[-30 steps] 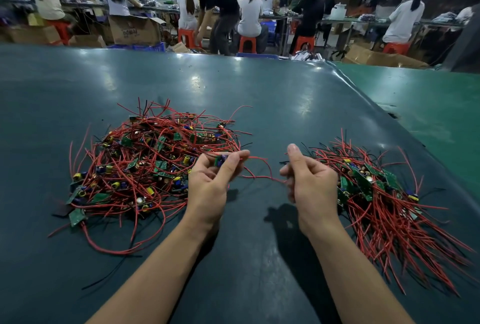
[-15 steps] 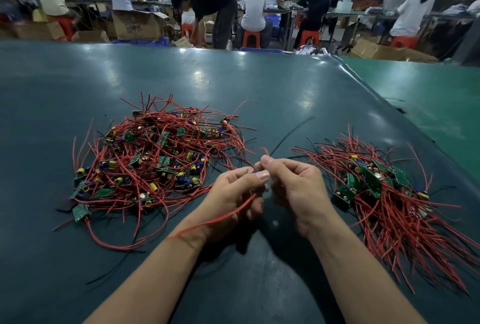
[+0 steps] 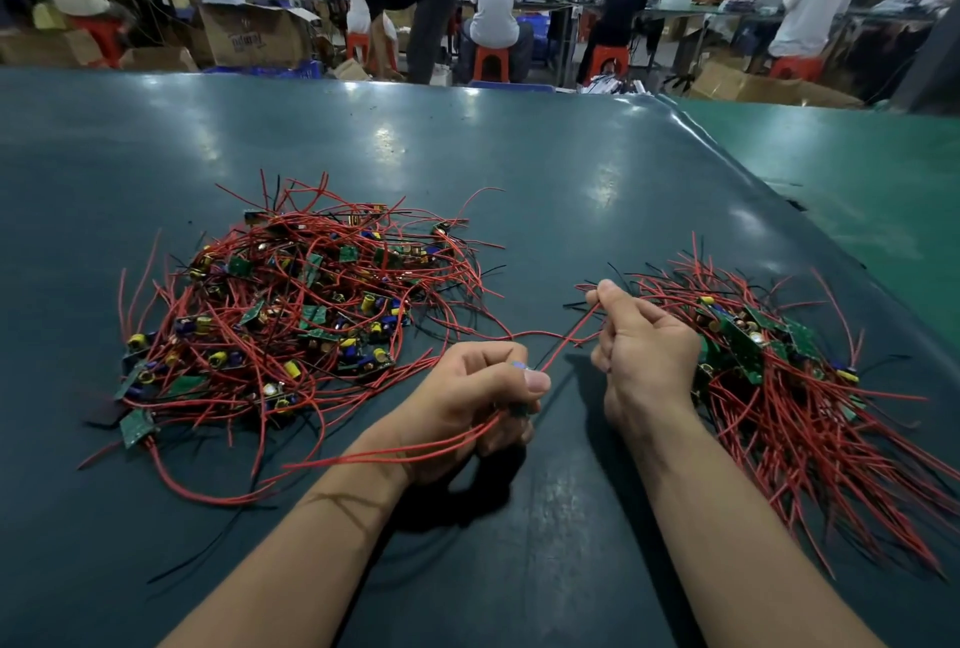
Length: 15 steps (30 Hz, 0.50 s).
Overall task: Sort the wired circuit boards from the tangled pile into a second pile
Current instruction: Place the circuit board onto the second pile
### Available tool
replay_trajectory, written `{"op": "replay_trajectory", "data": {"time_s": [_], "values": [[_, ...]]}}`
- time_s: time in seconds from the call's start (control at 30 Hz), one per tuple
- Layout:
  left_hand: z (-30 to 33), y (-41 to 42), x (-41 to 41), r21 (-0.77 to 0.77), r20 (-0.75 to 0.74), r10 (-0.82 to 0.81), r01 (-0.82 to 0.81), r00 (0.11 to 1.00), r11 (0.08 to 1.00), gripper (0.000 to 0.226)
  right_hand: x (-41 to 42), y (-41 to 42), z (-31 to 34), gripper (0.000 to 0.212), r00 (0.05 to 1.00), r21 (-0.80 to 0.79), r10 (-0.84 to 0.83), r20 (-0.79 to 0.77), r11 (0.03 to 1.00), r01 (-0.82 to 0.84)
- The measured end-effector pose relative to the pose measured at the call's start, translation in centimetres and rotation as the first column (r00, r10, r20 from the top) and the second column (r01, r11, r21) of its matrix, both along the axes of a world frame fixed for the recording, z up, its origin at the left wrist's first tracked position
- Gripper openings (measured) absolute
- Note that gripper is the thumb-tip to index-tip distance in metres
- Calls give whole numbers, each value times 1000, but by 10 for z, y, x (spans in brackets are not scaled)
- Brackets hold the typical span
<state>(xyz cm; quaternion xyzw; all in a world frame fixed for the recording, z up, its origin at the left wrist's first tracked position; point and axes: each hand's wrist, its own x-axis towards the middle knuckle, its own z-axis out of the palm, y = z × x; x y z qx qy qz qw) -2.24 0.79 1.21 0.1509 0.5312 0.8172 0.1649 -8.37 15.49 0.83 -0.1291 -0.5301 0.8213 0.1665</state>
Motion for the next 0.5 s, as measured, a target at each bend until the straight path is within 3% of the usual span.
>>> {"op": "replay_trajectory", "data": {"time_s": [0.1, 0.23, 0.3, 0.37, 0.4, 0.5], "values": [[2, 0, -1, 30, 13, 48, -49, 999, 998, 24, 0, -1, -3, 29, 1000, -5, -21, 3, 1000, 21], [1, 3, -10, 53, 17, 400, -400, 916, 915, 25, 2, 1, 0, 45, 999, -23, 33, 32, 999, -33], [2, 7, -15, 89, 32, 520, -520, 854, 849, 25, 7, 0, 0, 36, 990, 146, 132, 44, 980, -137], [1, 7, -19, 111, 54, 559, -561, 828, 820, 27, 17, -6, 2, 11, 959, 396, 281, 26, 878, -267], [0, 7, -20, 127, 61, 555, -558, 829, 820, 25, 22, -11, 3, 12, 926, 469, 378, 13, 815, -339], [-1, 5, -23, 185, 77, 520, -525, 851, 831, 14, 33, -19, 6, 26, 810, 422, 585, -39, 745, -517]]}}
